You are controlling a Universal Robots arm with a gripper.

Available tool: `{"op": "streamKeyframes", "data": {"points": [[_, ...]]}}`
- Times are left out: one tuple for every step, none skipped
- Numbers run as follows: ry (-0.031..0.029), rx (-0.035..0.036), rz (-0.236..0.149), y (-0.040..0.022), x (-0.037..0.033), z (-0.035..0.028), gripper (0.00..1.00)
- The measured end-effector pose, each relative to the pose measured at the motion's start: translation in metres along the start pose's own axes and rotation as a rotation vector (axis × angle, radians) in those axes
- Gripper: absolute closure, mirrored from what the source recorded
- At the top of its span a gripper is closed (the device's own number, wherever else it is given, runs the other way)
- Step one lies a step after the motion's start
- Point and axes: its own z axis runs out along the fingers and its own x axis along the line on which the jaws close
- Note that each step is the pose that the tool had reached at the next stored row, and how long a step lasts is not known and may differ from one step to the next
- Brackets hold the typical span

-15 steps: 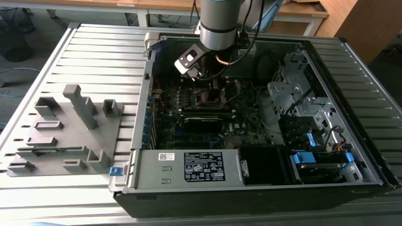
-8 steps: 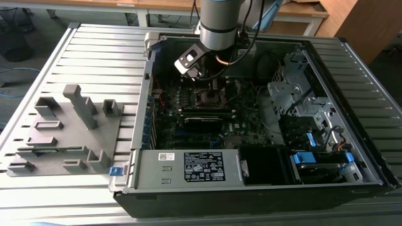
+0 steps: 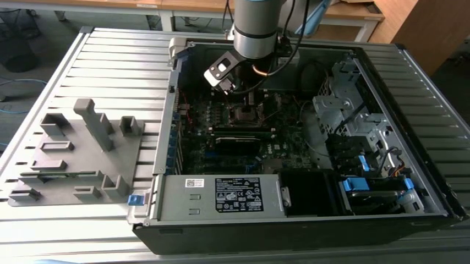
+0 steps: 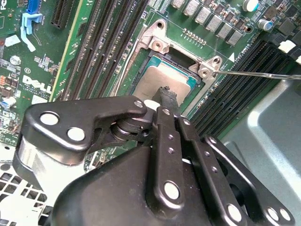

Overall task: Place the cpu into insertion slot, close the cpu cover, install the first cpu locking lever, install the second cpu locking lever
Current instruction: 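Place the cpu into insertion slot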

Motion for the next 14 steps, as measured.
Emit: {"op": "streamKeyframes", "data": {"points": [[0.0001, 0.0000, 0.000, 0.0000, 0.0000, 0.0000, 0.90], [0.0002, 0.0000, 0.000, 0.0000, 0.0000, 0.0000, 0.90], [0.0002, 0.0000, 0.000, 0.0000, 0.0000, 0.0000, 0.90], [0.0003, 0.0000, 0.000, 0.0000, 0.0000, 0.0000, 0.90], [0.0004, 0.0000, 0.000, 0.0000, 0.0000, 0.0000, 0.90], [0.0004, 0.0000, 0.000, 0.0000, 0.0000, 0.0000, 0.90], [0.0005, 0.0000, 0.000, 0.0000, 0.0000, 0.0000, 0.90], [0.0007, -0.0001, 0.000, 0.0000, 0.0000, 0.0001, 0.90], [0.0008, -0.0001, 0.000, 0.0000, 0.0000, 0.0008, 0.90], [0.0006, 0.0000, 0.000, -0.0001, -0.0001, 0.0020, 0.90], [0.0005, 0.0001, 0.000, -0.0002, -0.0001, 0.0033, 0.90], [0.0006, 0.0000, 0.000, -0.0002, -0.0001, 0.0041, 0.90], [0.0005, 0.0001, 0.000, -0.0002, -0.0001, 0.0045, 0.90], [0.0004, 0.0001, 0.000, -0.0002, -0.0002, 0.0045, 0.90]]}}
